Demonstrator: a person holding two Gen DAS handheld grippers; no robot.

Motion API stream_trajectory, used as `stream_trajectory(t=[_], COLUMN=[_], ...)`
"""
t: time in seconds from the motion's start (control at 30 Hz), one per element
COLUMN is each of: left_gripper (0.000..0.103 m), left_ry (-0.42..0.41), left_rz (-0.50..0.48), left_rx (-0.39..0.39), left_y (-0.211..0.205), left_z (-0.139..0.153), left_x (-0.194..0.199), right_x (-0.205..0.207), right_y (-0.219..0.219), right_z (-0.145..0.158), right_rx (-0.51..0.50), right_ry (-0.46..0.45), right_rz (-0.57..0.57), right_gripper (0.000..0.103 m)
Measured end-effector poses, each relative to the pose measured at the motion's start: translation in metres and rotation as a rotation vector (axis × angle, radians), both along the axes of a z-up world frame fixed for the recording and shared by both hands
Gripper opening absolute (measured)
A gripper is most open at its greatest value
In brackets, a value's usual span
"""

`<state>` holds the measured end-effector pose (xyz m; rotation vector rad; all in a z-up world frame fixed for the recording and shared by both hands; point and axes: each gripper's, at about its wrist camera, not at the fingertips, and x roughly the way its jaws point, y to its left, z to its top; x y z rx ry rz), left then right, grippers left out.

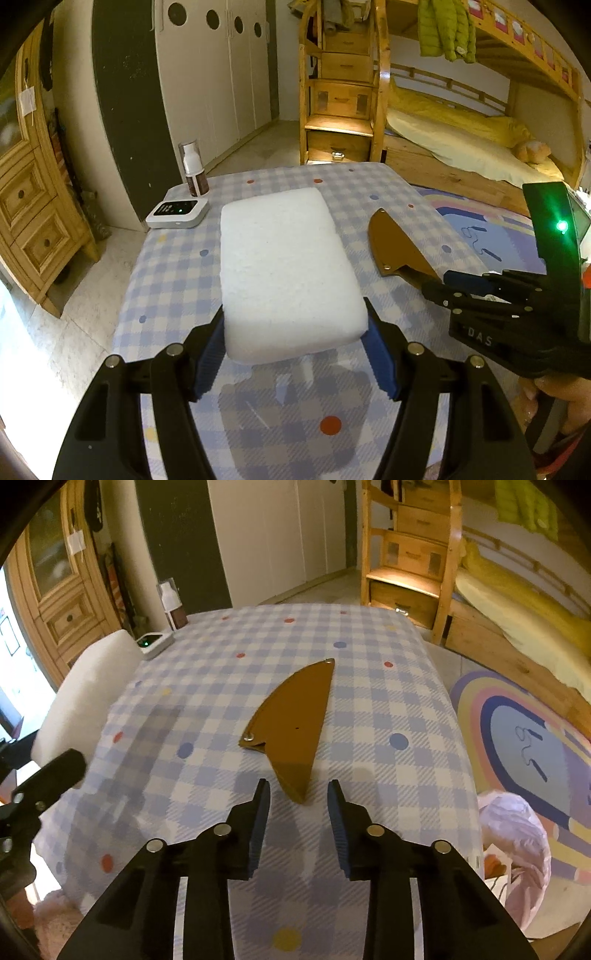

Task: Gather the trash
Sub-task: 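Grasp the brown cardboard piece with the right tool while the left tool grasps the white foam block, then carry the cardboard and foam block over the pink bin and open both tools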

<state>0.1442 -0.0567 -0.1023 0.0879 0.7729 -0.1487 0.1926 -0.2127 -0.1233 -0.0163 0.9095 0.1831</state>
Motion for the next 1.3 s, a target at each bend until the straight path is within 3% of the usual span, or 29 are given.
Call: stream_trajectory(t=[0.17,0.2,0.3,0.33,0.43,0.67,0.77,0.87,1.3], left_gripper=[0.065,0.065,0.065,0.065,0.065,0.065,0.065,0.065,0.066], left_ry=[0.017,0.016,0.016,0.015,0.013,-0.003,0.001,0.007,0.022], left_rz=[0.009,0.011,0.009,0.007,0.005,-0.029,-0.067,-0.139,-0.448], left_rx=[-0.014,-0.013,-0.006,-0.005,-0.004,0.022,-0.051,-0.095,-0.049], left_y=[0.004,0.004,0.003,0.002,0.002,-0.005,-0.009,-0.027,-0.164], left_z=[-0.002,-0.002,-0.001,-0.001,-0.001,0.005,0.013,0.018,0.011], left_x=[0.003,0.003,0.002,0.001,0.001,-0.003,-0.011,-0.023,-0.05], right_x=[0.005,0.004,-0.003,-0.008,-0.025,-0.069,-0.081,-0.096,-0.158], right_y=[0.002,0.003,0.002,-0.002,-0.018,-0.053,-0.064,-0.078,-0.17], right_z=[-0.006,-0.006,0.0,0.006,0.025,0.052,0.058,0.059,0.048], right_rx=[-0.026,-0.028,-0.013,0.039,0.14,0.194,0.191,0.19,0.166], right_ry=[-0.009,-0.011,-0.028,-0.031,-0.04,-0.077,-0.084,-0.089,-0.075], right_rz=[0.012,0.018,0.019,0.013,-0.032,-0.127,-0.151,-0.187,-0.443], right_gripper=[0.024,0.015,0.008,0.005,0.005,0.005,0.005,0.005,0.005])
